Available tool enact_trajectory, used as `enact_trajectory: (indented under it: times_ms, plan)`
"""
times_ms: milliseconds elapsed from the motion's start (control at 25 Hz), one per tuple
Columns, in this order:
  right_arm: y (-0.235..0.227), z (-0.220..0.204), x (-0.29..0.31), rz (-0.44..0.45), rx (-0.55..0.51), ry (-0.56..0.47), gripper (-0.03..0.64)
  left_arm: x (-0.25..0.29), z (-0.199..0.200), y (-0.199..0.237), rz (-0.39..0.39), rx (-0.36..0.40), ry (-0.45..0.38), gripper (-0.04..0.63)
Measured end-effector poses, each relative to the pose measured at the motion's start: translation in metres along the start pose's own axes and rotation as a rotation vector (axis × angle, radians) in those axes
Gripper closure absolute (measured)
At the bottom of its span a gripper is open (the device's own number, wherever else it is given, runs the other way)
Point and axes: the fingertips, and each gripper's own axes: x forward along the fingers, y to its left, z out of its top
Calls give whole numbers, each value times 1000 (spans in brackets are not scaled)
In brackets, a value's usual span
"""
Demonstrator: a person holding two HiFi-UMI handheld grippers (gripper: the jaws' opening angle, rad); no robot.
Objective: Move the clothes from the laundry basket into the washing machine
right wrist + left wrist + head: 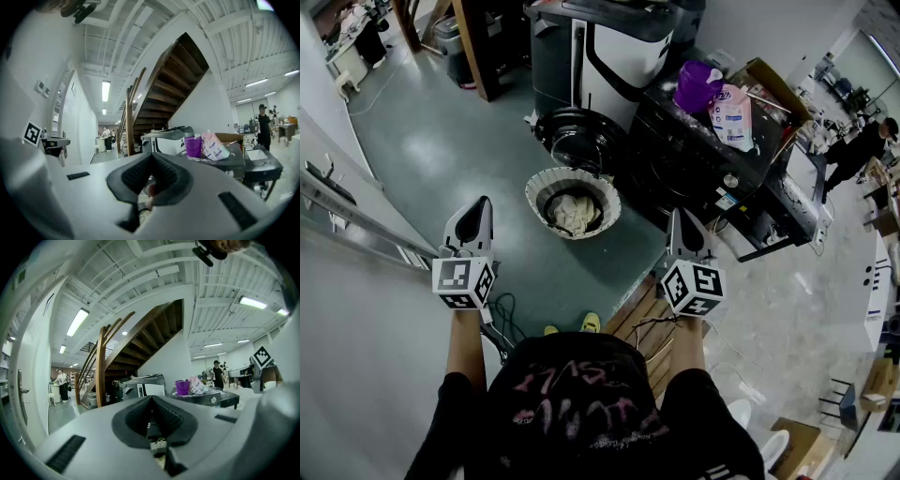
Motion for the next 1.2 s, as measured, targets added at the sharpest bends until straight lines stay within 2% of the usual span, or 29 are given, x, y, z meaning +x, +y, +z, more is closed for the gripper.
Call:
enact_trajectory:
  times_ms: [320,560,680,800,880,1120,1200]
  plan:
    - [2,-2,-1,12,10,2,614,-4,-1,-1,2,-1,2,584]
    - [1,6,-3,9,20,-44,612,-2,-3,-1,-7,5,14,583]
    - [5,5,-2,19,26,-43,579,-3,-2,0,-3,11,12,581]
    - [8,2,-3,40,22,-33,514,-4,-3,-2,-2,15,17,555]
    - [10,0,-4,52,16,-30,449,-5,-4,-2,-3,13,23,521]
    - [10,-2,-7,59,27,-28,365,-4,-2,-4,-17,10,23,396]
    - [9,-4,-7,65,24,-19,331,-2,-1,-7,-25,11,22,383]
